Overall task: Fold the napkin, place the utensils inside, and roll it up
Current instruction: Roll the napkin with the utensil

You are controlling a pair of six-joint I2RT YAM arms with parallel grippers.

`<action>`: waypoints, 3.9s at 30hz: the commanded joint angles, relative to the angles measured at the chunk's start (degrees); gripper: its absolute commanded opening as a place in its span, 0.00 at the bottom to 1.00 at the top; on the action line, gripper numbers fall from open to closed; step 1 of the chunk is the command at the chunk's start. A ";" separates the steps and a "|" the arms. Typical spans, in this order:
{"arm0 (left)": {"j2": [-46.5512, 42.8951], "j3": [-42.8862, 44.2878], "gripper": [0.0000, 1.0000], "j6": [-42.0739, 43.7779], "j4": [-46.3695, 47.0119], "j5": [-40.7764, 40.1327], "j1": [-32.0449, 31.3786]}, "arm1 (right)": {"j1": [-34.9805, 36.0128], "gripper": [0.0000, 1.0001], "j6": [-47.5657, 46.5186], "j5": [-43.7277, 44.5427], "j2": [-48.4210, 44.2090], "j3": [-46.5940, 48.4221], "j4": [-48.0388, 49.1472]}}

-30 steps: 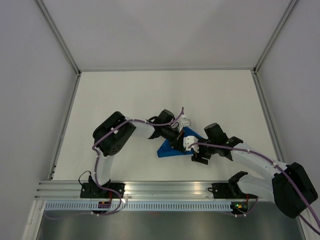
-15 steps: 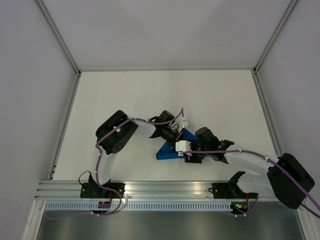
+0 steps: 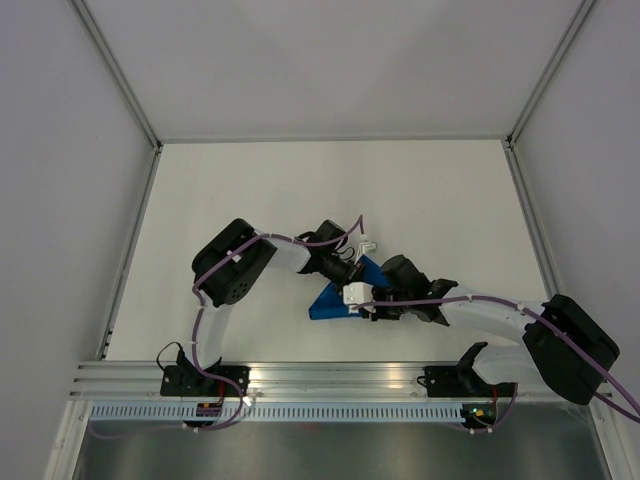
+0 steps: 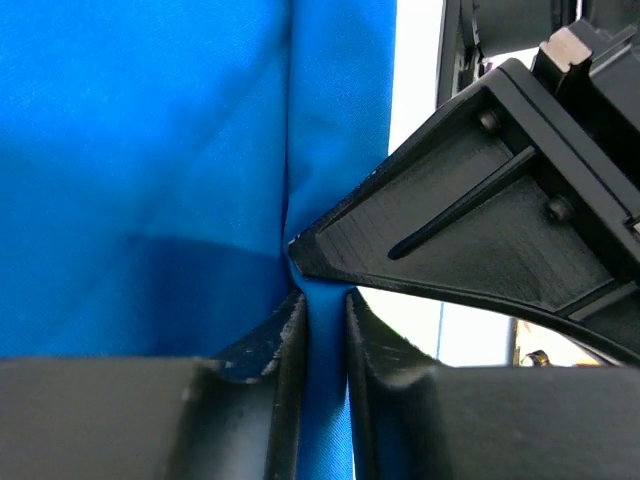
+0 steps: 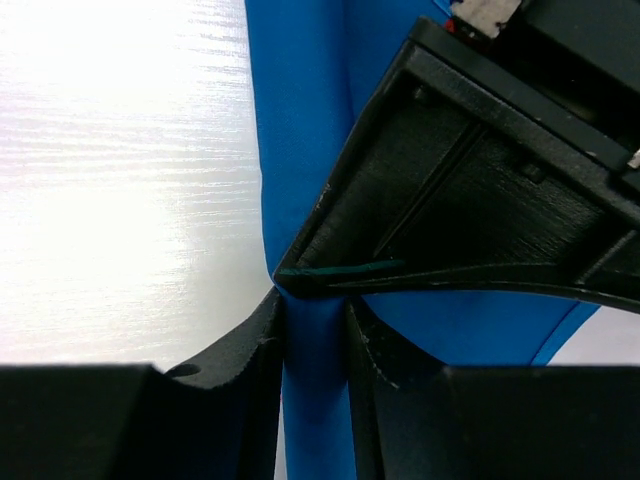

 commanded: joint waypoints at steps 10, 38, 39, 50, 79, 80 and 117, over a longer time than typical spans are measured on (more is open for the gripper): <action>-8.21 -2.66 0.44 -2.43 -3.02 -8.03 5.15 | -0.46 0.15 -1.03 -0.04 4.06 0.35 -7.45; -51.22 -43.80 0.41 12.22 43.76 -63.66 -12.22 | -18.21 0.11 -15.80 -21.14 42.12 35.50 -43.40; -50.24 -42.93 0.42 13.72 42.27 -64.19 -14.50 | -18.30 0.11 -15.71 -21.14 42.82 35.86 -43.67; -30.74 -33.61 0.60 28.85 39.44 -71.58 -25.07 | -18.74 0.11 -14.92 -20.62 44.85 38.23 -44.55; -17.28 -21.82 0.02 24.02 18.88 -65.08 -24.98 | -19.35 0.21 -13.17 -19.03 42.74 36.48 -42.70; -17.10 -21.65 0.02 23.50 18.53 -64.55 -24.98 | -19.35 0.23 -13.08 -19.12 42.04 36.39 -42.44; -6.47 -12.17 0.02 11.10 1.92 -22.83 -6.09 | -34.12 0.64 -4.90 -24.21 -2.25 18.83 -27.50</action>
